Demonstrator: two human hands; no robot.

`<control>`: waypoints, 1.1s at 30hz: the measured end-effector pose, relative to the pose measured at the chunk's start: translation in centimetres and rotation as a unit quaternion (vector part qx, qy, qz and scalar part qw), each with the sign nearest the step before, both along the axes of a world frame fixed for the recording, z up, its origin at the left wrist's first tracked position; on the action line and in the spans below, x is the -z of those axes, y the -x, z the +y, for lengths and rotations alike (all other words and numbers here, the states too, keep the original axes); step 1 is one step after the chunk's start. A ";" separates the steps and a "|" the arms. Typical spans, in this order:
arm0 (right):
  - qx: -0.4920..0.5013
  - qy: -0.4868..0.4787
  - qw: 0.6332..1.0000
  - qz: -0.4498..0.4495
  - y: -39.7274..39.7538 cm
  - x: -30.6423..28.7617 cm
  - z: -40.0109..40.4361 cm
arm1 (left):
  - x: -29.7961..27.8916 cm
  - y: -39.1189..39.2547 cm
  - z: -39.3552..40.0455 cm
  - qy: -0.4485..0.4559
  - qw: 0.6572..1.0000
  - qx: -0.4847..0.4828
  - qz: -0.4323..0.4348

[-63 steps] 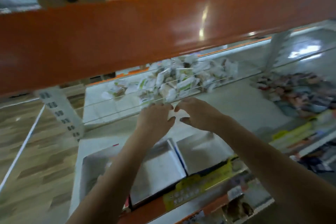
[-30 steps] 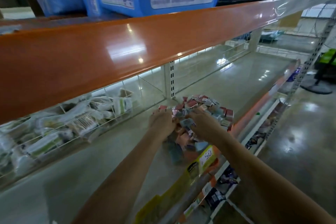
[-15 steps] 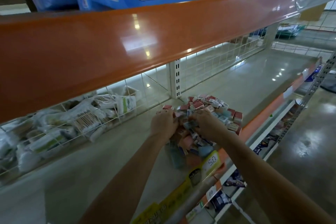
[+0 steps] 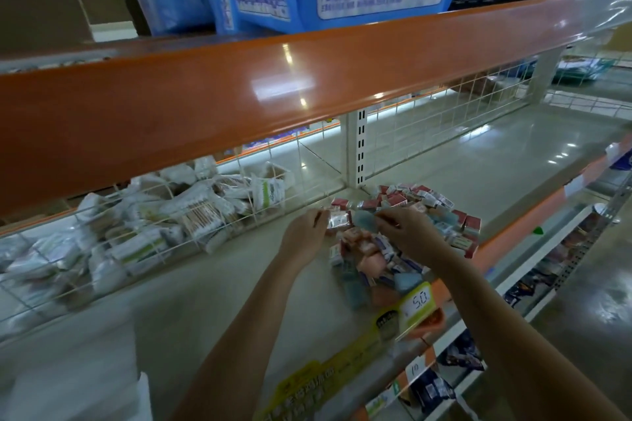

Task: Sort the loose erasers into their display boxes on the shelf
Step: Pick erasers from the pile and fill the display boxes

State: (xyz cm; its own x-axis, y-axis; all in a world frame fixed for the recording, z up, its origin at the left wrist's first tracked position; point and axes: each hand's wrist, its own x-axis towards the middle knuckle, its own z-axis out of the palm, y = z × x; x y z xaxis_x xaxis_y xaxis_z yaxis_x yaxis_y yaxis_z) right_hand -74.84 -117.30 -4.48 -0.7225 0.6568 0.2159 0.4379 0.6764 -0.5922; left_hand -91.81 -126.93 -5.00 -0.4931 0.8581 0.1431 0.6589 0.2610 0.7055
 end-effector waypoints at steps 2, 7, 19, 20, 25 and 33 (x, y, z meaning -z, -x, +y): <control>-0.013 0.028 0.999 0.035 0.4 -0.1 -0.8 | -0.3 0.4 -1.3 -0.013 0.999 -0.012 -0.044; -0.060 0.157 0.980 0.105 2.0 -0.3 -4.0 | -1.4 0.9 -5.8 -0.045 0.990 -0.036 -0.131; -0.233 0.243 0.937 0.094 9.6 -2.7 -13.6 | -3.5 5.1 -21.1 -0.085 0.976 -0.143 -0.139; -0.242 0.242 0.935 0.088 10.3 -2.9 -14.5 | -3.7 5.6 -22.5 -0.083 0.976 -0.147 -0.140; -0.288 0.247 0.924 0.057 13.8 -3.4 -20.0 | -4.0 8.2 -29.7 -0.079 0.972 -0.173 -0.136; -0.367 0.263 0.892 0.020 19.2 -3.9 -29.1 | -4.3 12.1 -41.2 -0.042 0.969 -0.218 -0.113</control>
